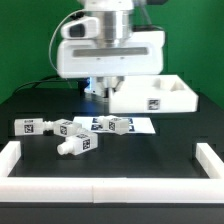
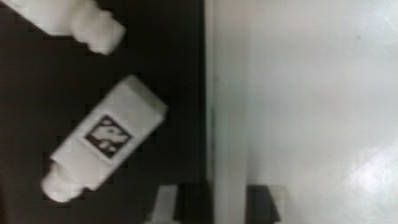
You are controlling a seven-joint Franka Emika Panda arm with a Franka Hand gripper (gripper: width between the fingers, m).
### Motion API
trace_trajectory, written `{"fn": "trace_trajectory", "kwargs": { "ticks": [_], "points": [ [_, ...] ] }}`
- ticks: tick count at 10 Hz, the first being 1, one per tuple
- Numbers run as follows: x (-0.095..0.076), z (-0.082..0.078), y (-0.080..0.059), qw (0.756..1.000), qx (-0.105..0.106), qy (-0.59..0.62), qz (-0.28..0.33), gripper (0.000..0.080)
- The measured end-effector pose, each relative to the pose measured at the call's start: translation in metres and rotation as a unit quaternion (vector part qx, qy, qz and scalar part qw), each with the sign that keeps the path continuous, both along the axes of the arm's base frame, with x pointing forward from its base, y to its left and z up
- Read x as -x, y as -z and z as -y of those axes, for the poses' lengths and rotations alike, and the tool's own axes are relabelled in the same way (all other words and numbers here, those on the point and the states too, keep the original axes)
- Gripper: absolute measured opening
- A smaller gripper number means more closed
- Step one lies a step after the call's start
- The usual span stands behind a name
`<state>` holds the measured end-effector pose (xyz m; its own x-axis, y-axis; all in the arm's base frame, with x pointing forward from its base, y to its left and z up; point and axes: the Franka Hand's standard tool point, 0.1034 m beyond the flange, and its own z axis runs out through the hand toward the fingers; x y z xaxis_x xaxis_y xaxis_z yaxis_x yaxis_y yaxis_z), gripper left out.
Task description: Assemble one leg
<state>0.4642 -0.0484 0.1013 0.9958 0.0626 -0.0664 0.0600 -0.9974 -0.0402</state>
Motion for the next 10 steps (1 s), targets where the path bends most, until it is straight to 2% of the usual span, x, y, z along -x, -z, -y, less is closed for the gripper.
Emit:
{"fn": "trace_trajectory", "kwargs": {
  "ticks": [1,3,5,6,7,8,9,10],
  "points": [
    [0.004,0.016,0.008,1.000,0.000,-0.003,-0.005,0.0054],
    [0.003,0.006,0.007,1.000,0.000,-0.002,-0.004,0.0054],
    [0.001,0.011,0.010,1.000,0.000,-0.003,-0.008,0.0054],
    [-0.016,0.026,0.015,1.000,-0.003,-0.002,-0.017,0.0054],
    [-0.040,0.034,0.020,1.000,-0.004,0.013,-0.029,0.0054],
    [-0.063,0.035,0.027,1.000,-0.001,0.008,-0.027,0.0054],
    [-0.069,0.037,0.033,1.000,-0.001,-0.012,-0.026,0.0054],
    [-0.068,0.036,0.033,1.000,-0.001,-0.011,-0.027,0.0054]
  ]
}}
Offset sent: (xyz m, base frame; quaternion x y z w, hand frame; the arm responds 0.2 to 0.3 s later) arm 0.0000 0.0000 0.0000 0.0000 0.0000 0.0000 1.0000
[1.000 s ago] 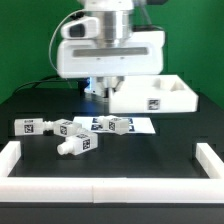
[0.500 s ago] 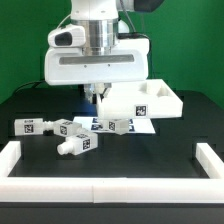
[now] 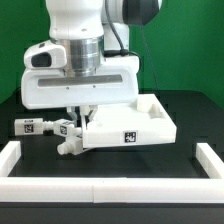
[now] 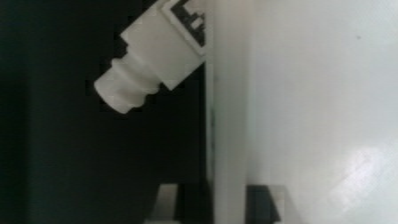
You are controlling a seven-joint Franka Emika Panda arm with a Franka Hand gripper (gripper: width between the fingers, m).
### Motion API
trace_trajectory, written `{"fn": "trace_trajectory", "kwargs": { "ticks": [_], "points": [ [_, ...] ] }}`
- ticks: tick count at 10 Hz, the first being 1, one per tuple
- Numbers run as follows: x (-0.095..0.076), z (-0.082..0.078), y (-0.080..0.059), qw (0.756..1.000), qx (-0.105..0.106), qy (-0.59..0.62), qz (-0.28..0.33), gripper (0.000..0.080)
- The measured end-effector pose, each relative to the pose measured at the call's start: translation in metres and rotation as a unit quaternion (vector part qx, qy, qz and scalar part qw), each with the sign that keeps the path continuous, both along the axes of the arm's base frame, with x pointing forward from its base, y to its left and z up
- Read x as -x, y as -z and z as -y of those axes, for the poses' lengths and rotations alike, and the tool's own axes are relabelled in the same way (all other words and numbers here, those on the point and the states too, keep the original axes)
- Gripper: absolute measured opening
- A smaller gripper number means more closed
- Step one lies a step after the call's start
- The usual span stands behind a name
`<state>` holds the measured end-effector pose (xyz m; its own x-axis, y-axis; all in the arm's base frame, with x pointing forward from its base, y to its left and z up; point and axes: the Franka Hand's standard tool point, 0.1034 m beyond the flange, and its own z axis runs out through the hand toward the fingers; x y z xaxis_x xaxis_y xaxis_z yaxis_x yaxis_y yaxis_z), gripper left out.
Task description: Assemble one leg
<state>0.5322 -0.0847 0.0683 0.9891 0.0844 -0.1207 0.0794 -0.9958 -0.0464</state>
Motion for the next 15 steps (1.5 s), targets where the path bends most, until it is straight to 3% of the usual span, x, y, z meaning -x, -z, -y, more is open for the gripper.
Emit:
{"fn": "trace_trajectory", "kwargs": {
  "ticks": [4,5,7,9,10,15],
  "points": [
    [-0.001,0.000,0.004,1.000,0.001,-0.001,-0.002,0.0054],
    [-0.012,-0.001,0.008,1.000,0.003,0.000,0.000,0.0054],
    [-0.051,-0.006,0.014,1.000,0.010,0.014,0.015,0.0054],
    [-0.077,-0.033,0.021,0.998,0.016,0.049,0.026,0.0054],
    [-0.081,-0.041,0.022,0.999,0.016,0.040,0.030,0.0054],
    [-0.079,-0.037,0.022,0.999,0.016,0.038,0.029,0.0054]
  ]
}}
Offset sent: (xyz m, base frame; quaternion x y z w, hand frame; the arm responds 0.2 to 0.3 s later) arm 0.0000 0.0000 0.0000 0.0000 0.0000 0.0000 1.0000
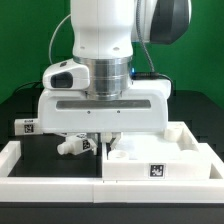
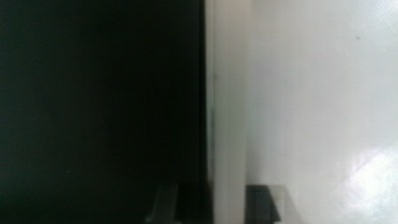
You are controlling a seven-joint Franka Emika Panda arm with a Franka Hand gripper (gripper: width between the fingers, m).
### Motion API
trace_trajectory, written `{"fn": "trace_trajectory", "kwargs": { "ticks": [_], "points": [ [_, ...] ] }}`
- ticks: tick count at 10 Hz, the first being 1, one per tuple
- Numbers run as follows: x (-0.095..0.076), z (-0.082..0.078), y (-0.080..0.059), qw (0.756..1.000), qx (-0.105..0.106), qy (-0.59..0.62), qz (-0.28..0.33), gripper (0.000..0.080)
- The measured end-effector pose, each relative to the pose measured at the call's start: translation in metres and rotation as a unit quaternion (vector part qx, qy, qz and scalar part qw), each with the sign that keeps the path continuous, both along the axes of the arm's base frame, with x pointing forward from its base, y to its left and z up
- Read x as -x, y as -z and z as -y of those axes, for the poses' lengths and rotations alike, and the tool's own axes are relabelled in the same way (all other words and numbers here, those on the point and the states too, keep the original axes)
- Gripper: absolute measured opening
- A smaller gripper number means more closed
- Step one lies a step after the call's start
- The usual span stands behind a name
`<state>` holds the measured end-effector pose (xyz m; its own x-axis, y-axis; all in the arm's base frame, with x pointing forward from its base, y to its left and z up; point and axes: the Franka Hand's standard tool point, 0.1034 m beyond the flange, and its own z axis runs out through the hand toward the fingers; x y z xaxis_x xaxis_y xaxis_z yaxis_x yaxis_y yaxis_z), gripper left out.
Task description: Assemble one leg
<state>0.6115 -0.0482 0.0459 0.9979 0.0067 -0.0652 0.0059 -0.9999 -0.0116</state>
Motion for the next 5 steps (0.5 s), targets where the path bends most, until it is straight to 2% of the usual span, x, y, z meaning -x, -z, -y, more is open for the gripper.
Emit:
{"fn": "trace_trajectory", "kwargs": {
  "ticks": [1,3,5],
  "points": [
    [0.001,-0.002,-0.001,1.000,0.001,-0.003,0.002,0.0054],
    [0.015,-0.012,-0.004,1.000,-0.001,-0.009,-0.002,0.0054],
    [0.028,-0.018,0.003,1.000,0.001,-0.013,0.000,0.0054]
  ]
}}
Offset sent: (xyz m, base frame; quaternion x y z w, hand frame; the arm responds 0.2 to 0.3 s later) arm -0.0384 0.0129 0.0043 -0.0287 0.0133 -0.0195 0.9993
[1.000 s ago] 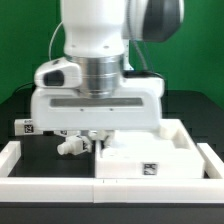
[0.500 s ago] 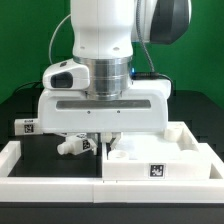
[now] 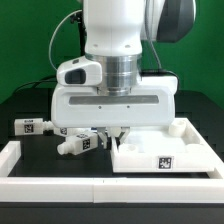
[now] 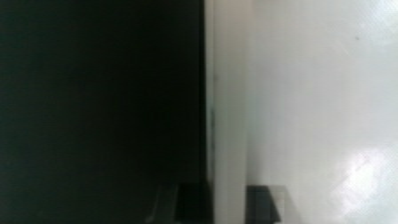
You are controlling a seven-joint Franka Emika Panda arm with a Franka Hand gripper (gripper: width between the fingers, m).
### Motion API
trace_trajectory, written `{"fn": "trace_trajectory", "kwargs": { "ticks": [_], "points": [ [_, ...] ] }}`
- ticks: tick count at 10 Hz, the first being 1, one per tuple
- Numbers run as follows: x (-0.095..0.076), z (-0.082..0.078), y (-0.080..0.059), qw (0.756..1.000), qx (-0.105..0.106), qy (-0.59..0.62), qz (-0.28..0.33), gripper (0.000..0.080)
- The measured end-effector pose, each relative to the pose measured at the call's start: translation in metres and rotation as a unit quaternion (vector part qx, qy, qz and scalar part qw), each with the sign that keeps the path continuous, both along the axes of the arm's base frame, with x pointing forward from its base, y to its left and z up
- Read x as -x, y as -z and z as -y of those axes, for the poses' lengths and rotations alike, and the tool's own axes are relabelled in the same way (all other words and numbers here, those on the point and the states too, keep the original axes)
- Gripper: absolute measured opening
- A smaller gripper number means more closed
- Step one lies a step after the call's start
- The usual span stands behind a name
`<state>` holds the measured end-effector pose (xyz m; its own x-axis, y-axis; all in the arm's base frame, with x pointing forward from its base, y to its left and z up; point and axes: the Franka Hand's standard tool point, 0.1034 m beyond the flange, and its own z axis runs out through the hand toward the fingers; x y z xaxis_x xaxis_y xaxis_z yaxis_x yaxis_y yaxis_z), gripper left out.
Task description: Assemble one leg
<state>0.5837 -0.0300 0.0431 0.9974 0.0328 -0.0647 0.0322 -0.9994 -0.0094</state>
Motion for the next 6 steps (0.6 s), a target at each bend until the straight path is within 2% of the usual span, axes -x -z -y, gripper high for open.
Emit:
{"fn": "trace_trajectory", "kwargs": {
  "ticks": [1,5,6],
  "points": [
    [-0.002,0.000,0.001,1.000,0.000,0.000,0.001,0.0054],
    [-0.011,-0.009,0.030,1.000,0.007,0.025,0.003,0.0054],
    [-0.014,-0.009,0.033,0.999,0.009,0.031,0.002,0.0054]
  ]
}}
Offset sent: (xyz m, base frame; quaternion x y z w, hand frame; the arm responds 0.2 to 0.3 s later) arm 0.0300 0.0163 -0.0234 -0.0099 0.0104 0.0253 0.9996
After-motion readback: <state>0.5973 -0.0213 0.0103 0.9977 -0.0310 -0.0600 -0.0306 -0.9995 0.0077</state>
